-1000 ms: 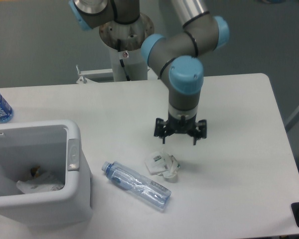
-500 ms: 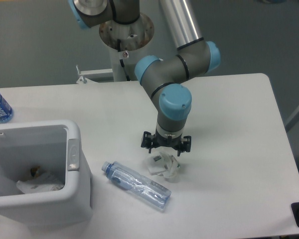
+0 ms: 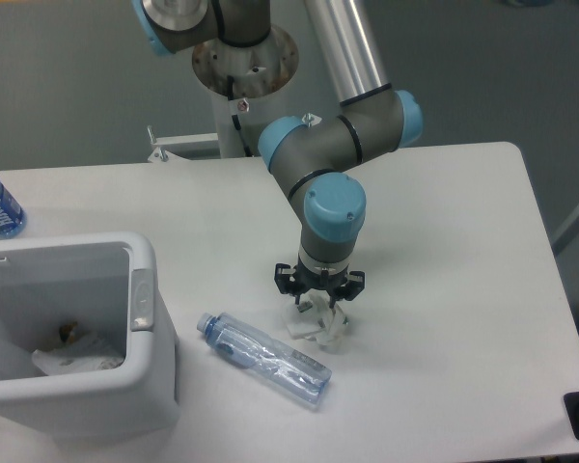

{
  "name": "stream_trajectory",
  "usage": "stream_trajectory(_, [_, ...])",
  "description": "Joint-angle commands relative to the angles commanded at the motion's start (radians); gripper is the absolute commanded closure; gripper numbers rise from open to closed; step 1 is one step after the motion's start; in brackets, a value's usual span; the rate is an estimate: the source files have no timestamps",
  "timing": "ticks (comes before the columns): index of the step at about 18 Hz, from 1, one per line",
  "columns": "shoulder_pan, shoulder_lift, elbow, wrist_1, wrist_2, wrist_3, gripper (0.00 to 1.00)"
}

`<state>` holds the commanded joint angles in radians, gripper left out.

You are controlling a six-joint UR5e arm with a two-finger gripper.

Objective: Place the trash in the trash can
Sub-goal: 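Close the gripper on the crumpled white wrapper and lift it, then carry the wrapper over the white bin and open the gripper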

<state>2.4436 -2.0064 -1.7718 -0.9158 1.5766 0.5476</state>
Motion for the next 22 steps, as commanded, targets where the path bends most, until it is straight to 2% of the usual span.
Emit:
stream_trajectory(2, [-0.002, 0.000, -0.001, 0.006, 0.054, 0.000, 0.80])
stream_trajectory(4, [-0.002, 0.003, -0.002, 0.006, 0.062, 0.000, 0.80])
stream_trajectory(8, [0.000, 0.012, 0.000, 0.006, 0.062, -0.002, 0.90])
stream_trajectory(10, [0.000, 0.023, 0.017, 0.008, 0.059, 0.008, 0.90])
stream_trajectory(13, [-0.008, 0.070, 0.099, 0.011, 0.034, 0.012, 0.91])
stream_trajectory(15, [-0.014, 0.112, 0.171, 0.011, -0.060, 0.009, 0.91])
stream_trajectory(17, [-0.008, 0.124, 0.256, 0.009, -0.182, -0.012, 0.91])
stream_trajectory(20, [-0.008, 0.121, 0.365, 0.011, -0.279, -0.203, 0.91])
stream_trajectory(22, [-0.015, 0.130, 0.397, 0.011, -0.306, -0.302, 0.91])
